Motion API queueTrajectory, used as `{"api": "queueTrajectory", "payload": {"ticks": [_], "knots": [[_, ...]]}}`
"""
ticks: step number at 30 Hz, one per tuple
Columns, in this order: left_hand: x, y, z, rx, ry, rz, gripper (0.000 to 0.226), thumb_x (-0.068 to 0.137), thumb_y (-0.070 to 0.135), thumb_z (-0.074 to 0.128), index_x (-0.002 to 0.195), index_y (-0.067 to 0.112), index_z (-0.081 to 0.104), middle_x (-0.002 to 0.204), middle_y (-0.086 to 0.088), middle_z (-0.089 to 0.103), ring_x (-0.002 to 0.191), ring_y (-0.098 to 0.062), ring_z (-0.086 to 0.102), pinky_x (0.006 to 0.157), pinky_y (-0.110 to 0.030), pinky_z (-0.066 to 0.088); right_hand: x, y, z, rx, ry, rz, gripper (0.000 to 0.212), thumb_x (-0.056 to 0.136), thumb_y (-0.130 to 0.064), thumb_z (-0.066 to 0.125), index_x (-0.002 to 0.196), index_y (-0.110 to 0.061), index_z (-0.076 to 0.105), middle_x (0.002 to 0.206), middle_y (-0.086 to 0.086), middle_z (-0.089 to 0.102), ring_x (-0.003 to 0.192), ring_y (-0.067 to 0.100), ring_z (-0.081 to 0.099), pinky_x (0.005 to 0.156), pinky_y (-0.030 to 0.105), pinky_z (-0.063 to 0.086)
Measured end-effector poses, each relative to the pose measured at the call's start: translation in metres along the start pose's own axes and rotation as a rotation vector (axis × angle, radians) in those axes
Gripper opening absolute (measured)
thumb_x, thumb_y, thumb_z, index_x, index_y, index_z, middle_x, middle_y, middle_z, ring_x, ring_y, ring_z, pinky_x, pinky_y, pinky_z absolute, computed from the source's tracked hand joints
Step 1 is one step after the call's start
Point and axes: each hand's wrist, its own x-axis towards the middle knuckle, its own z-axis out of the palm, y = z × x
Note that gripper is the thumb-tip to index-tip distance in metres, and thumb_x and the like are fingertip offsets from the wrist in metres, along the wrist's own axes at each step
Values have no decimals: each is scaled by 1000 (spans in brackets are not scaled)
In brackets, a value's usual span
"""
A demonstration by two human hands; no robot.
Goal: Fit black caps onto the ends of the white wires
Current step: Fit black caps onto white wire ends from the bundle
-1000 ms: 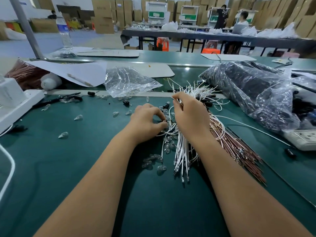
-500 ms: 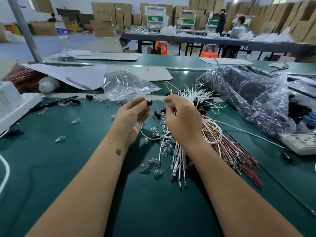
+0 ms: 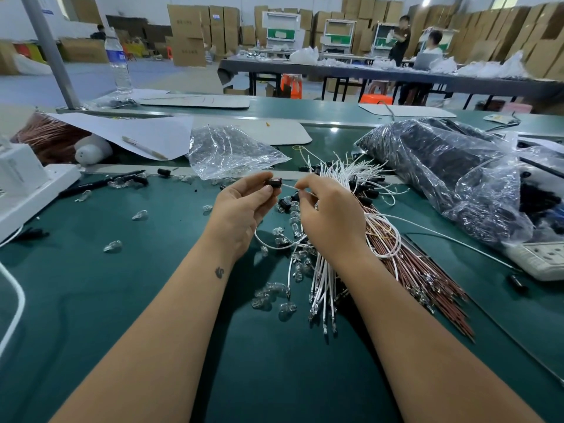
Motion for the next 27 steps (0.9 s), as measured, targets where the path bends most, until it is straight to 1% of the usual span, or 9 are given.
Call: {"api": "queueTrajectory", "payload": {"ticks": [2, 6, 9, 12, 16, 17, 20, 23, 27], "knots": [[0, -1, -1, 18, -13, 8, 25, 90, -13, 50, 95, 7, 66, 82, -4, 74, 81, -13, 70, 76, -20, 56, 0, 0, 0, -6, -1, 5, 12, 92, -15, 57, 98, -20, 67, 88, -4, 66, 66, 11, 45, 52, 14, 25], [-1, -3, -2, 137, -80, 22, 27, 88, -13, 53, 98, 8, 67, 85, -3, 73, 85, -13, 68, 84, -21, 55, 0, 0, 2, 27, -16, -14, 14, 92, -14, 57, 101, -19, 67, 92, -2, 67, 69, 11, 49, 56, 24, 31], [-2, -3, -3, 152, -110, 5, 23, 87, -10, 56, 98, 6, 68, 86, -4, 74, 84, -13, 69, 82, -21, 55, -1, 1, 2, 44, -12, -10, 14, 93, -14, 56, 102, -18, 67, 92, -1, 67, 70, 10, 49, 54, 23, 31], [-2, -4, -2, 128, -114, -6, 16, 90, -4, 56, 97, 5, 68, 85, -5, 74, 81, -13, 70, 80, -21, 56, 0, 2, 2, 50, -8, -4, 14, 95, -15, 55, 101, -17, 67, 93, -2, 68, 73, 9, 49, 57, 24, 31], [-2, -5, -3, 157, -72, 19, 18, 90, -7, 54, 92, 5, 68, 78, -4, 73, 75, -12, 70, 77, -19, 56, 0, 2, 3, 88, -26, -25, 13, 95, -14, 56, 102, -15, 67, 85, -4, 65, 69, 8, 48, 55, 9, 28], [-2, -4, -3, 169, -69, 21, 19, 89, -9, 55, 92, 5, 67, 79, -5, 72, 76, -13, 69, 77, -19, 56, 0, 2, 3, 102, -30, -29, 13, 95, -13, 57, 103, -14, 67, 82, -6, 62, 68, 7, 47, 55, 7, 29], [-2, -2, -6, 227, -76, 39, 23, 86, -12, 57, 96, 7, 67, 84, -6, 67, 78, -13, 67, 79, -20, 56, 0, 2, 4, 132, -29, -31, 16, 94, -10, 60, 109, -11, 65, 78, -8, 58, 61, 1, 44, 57, 4, 31], [-3, -1, -7, 290, -78, 77, 27, 83, -14, 60, 94, 9, 67, 86, -4, 70, 80, -12, 67, 78, -19, 55, 0, 2, 3, 149, -37, -32, 19, 92, -9, 61, 111, -11, 64, 73, -13, 51, 58, -8, 42, 58, 3, 32], [-4, -2, -7, 342, -77, 148, 28, 79, -15, 64, 90, 10, 68, 84, -1, 74, 82, -14, 69, 76, -18, 53, -1, 2, 2, 173, -60, -23, 20, 93, -8, 59, 112, -12, 62, 72, -13, 51, 60, -7, 45, 56, 6, 32]]}}
